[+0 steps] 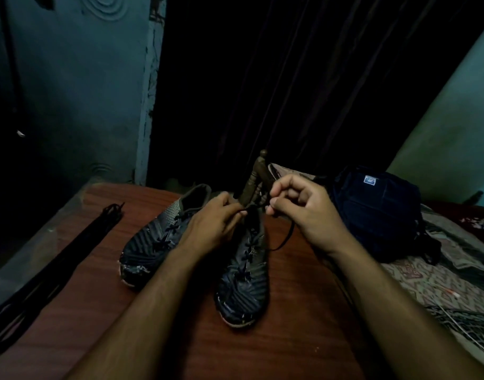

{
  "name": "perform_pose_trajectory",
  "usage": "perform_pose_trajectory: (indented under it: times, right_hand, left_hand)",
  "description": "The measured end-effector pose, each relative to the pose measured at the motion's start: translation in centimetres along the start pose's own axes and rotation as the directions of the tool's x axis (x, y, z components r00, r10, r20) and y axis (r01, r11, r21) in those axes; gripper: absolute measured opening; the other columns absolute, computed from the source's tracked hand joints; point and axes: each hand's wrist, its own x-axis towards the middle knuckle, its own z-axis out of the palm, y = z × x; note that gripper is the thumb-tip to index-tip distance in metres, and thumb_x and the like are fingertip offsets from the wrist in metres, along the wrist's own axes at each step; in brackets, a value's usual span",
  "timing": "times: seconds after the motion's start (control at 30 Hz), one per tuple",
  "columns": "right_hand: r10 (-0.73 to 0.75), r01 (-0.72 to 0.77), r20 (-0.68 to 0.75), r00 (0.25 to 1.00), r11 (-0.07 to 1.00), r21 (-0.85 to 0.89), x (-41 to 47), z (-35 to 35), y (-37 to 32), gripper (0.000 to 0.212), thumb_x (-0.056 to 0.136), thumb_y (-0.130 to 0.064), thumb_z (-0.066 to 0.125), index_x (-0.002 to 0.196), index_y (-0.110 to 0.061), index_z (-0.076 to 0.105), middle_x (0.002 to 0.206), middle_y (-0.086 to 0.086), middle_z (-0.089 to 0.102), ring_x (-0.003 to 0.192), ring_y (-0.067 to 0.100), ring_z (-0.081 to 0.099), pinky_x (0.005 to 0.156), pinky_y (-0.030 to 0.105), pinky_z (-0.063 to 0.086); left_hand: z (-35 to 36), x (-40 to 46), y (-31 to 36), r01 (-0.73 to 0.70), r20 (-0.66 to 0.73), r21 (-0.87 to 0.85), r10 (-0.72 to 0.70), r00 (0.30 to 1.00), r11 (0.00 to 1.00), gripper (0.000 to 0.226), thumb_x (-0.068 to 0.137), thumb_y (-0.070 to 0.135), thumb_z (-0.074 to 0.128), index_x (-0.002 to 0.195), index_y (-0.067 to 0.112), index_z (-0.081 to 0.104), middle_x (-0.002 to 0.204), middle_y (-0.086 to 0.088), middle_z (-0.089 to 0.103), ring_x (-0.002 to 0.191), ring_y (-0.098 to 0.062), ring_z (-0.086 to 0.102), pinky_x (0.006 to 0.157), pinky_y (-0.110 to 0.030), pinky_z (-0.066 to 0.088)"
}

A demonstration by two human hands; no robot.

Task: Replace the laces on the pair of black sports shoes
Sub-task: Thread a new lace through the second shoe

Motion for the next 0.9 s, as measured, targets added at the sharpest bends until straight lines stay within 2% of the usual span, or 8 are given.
perform_pose_trajectory:
  times: [0.1, 0.23, 0.33, 0.43, 0.53, 0.67, 0.83, 0.9]
  right_hand:
    - [-0.018, 0.015, 0.018, 1.000, 0.988, 0.153, -1.5, 0.4, -0.4, 0.013, 0.087, 0.004, 0.061, 0.086, -0.009, 0.060, 0.077, 0.012, 0.065, 0.070, 0.014, 0.063, 0.072, 0.024, 0.050]
    - [0.039, -0.064, 0.120, 0.992, 0.975, 0.212, -3.0, 0.3, 0.5, 0.010, 0.076, -0.013, 0.065, 0.082, -0.011, 0.057, 0.080, 0.026, 0.066, 0.073, 0.030, 0.065, 0.059, 0.034, 0.043]
    - [0.091, -0.122, 0.266, 0.960, 0.987, 0.106, -4.0, -0.1, 1.4, 0.010, 0.079, -0.011, 0.065, 0.083, -0.010, 0.055, 0.076, 0.017, 0.071, 0.073, 0.037, 0.065, 0.061, 0.037, 0.040]
    - [0.191, -0.126, 0.371, 0.909, 0.973, -0.192, -4.5, -0.5, 2.4, 0.009, 0.089, 0.000, 0.063, 0.091, -0.009, 0.062, 0.082, 0.010, 0.073, 0.077, 0.016, 0.073, 0.068, 0.025, 0.052]
    - [0.191, -0.018, 0.317, 0.929, 0.879, -0.477, -4.6, -1.0, 4.0, 0.005, 0.087, -0.020, 0.069, 0.090, -0.024, 0.068, 0.087, -0.004, 0.074, 0.081, 0.008, 0.069, 0.077, 0.034, 0.056]
    - [0.131, -0.056, 0.107, 0.986, 0.850, -0.523, -3.4, -1.4, 6.0, 0.008, 0.092, -0.016, 0.069, 0.093, -0.023, 0.071, 0.081, -0.009, 0.068, 0.070, -0.003, 0.058, 0.062, 0.013, 0.044]
    - [0.082, -0.025, 0.070, 0.994, 0.809, -0.588, -0.2, -0.2, 9.5, 0.010, 0.093, -0.021, 0.069, 0.101, -0.020, 0.073, 0.094, -0.007, 0.065, 0.071, 0.009, 0.058, 0.060, 0.013, 0.038]
    - [0.109, -0.027, 0.100, 0.989, 0.795, -0.606, 0.9, 0.4, 10.7, 0.009, 0.093, -0.026, 0.068, 0.100, -0.024, 0.073, 0.088, -0.012, 0.063, 0.066, 0.006, 0.057, 0.060, 0.021, 0.038]
  left_hand:
    - [0.4, -0.2, -0.6, 0.058, 0.064, -0.061, -0.055, 0.996, 0.996, 0.066, 0.092, 0.058, 0.027, 0.124, 0.020, 0.070, 0.104, -0.006, 0.063, 0.098, -0.026, 0.063, 0.079, -0.038, 0.052]
    - [0.7, -0.5, -0.3, 0.043, -0.020, -0.240, -0.049, 0.999, 0.970, 0.043, 0.098, 0.042, 0.046, 0.108, 0.012, 0.075, 0.093, -0.001, 0.069, 0.088, -0.021, 0.066, 0.077, -0.031, 0.049]
    - [0.8, -0.4, -0.3, 0.126, -0.050, -0.392, -0.158, 0.986, 0.911, 0.017, 0.099, 0.024, 0.065, 0.108, 0.017, 0.078, 0.094, 0.007, 0.074, 0.081, -0.009, 0.069, 0.076, -0.030, 0.056]
    - [0.5, -0.3, -0.5, 0.202, 0.042, -0.449, -0.205, 0.978, 0.871, 0.010, 0.094, 0.021, 0.075, 0.102, 0.021, 0.081, 0.095, 0.009, 0.078, 0.088, -0.002, 0.072, 0.078, -0.027, 0.058]
    - [0.2, -0.4, -0.8, 0.274, 0.178, -0.470, -0.214, 0.960, 0.839, 0.005, 0.091, 0.018, 0.078, 0.095, 0.019, 0.081, 0.088, 0.007, 0.078, 0.081, -0.002, 0.071, 0.074, -0.027, 0.056]
    - [-0.4, -0.4, -0.9, 0.299, 0.247, -0.454, -0.204, 0.947, 0.839, 0.005, 0.091, 0.015, 0.078, 0.092, 0.020, 0.079, 0.086, 0.005, 0.077, 0.080, -0.005, 0.071, 0.078, -0.035, 0.058]
    - [-0.1, -0.6, -0.6, 0.242, 0.245, -0.387, -0.154, 0.957, 0.890, 0.007, 0.093, 0.020, 0.072, 0.088, 0.025, 0.071, 0.084, 0.006, 0.075, 0.081, -0.010, 0.071, 0.080, -0.037, 0.058]
    - [-0.2, -0.6, -0.4, 0.236, 0.238, -0.378, -0.153, 0.959, 0.895, 0.002, 0.085, 0.022, 0.070, 0.084, 0.022, 0.068, 0.080, 0.002, 0.073, 0.075, -0.011, 0.069, 0.075, -0.034, 0.057]
